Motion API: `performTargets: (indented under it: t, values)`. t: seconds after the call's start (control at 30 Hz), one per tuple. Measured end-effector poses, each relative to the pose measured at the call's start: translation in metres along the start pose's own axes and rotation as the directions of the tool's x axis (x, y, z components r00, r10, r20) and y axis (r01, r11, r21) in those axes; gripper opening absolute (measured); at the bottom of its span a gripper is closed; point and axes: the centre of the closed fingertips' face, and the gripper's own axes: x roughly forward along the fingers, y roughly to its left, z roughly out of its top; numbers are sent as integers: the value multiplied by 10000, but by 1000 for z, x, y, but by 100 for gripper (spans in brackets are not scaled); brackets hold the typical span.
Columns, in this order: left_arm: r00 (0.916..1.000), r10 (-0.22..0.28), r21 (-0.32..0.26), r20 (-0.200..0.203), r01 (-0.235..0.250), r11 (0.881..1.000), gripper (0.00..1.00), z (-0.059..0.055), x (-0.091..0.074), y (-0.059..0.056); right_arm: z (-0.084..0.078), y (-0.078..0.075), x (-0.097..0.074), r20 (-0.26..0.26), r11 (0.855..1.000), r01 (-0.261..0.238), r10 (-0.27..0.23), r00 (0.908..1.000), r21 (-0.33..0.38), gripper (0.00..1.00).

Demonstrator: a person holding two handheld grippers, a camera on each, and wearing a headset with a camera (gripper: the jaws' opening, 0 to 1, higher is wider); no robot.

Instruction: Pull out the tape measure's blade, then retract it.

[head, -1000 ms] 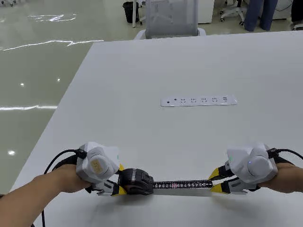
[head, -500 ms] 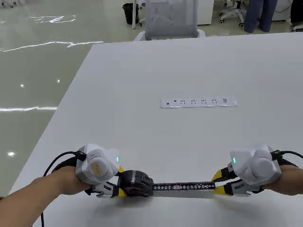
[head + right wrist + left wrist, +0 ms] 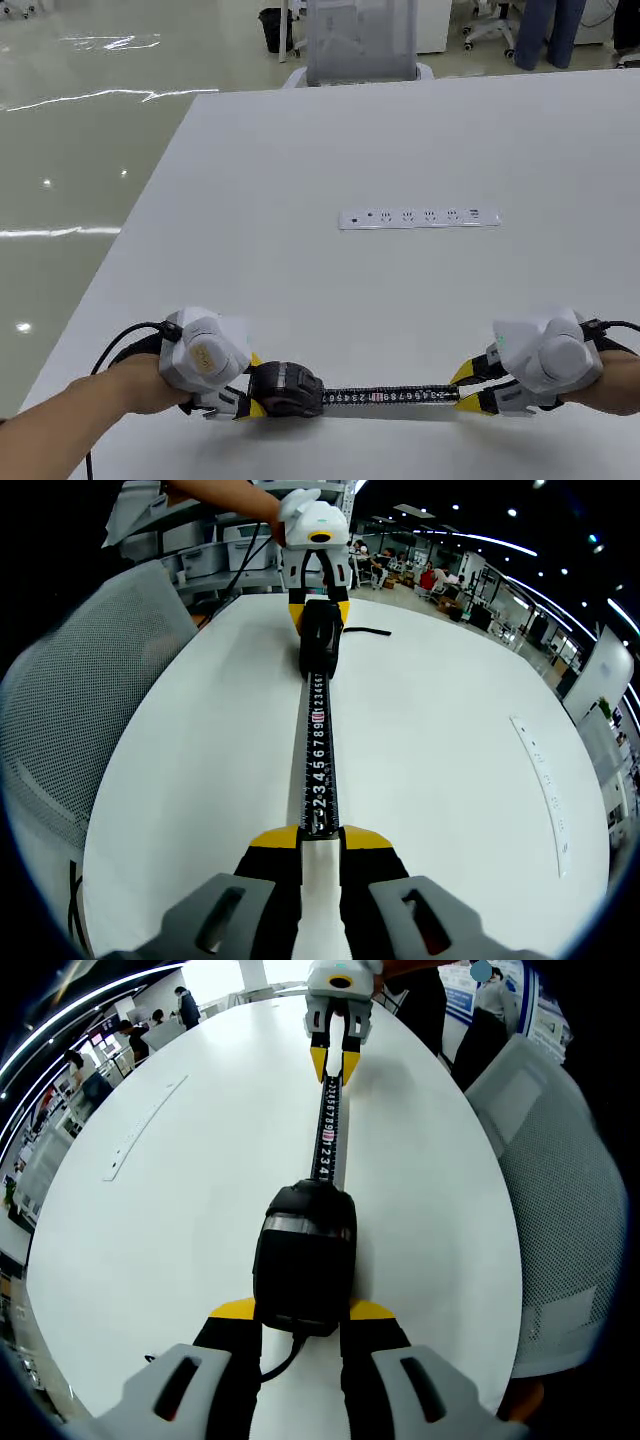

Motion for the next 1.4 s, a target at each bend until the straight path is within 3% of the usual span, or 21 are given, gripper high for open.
performTargets:
  t: [1.4]
  values:
    - [10000, 14, 65, -55, -14, 10000, 25, 0, 1, 0, -21, 0, -10, -150, 9995, 102, -97, 9998, 299, 12]
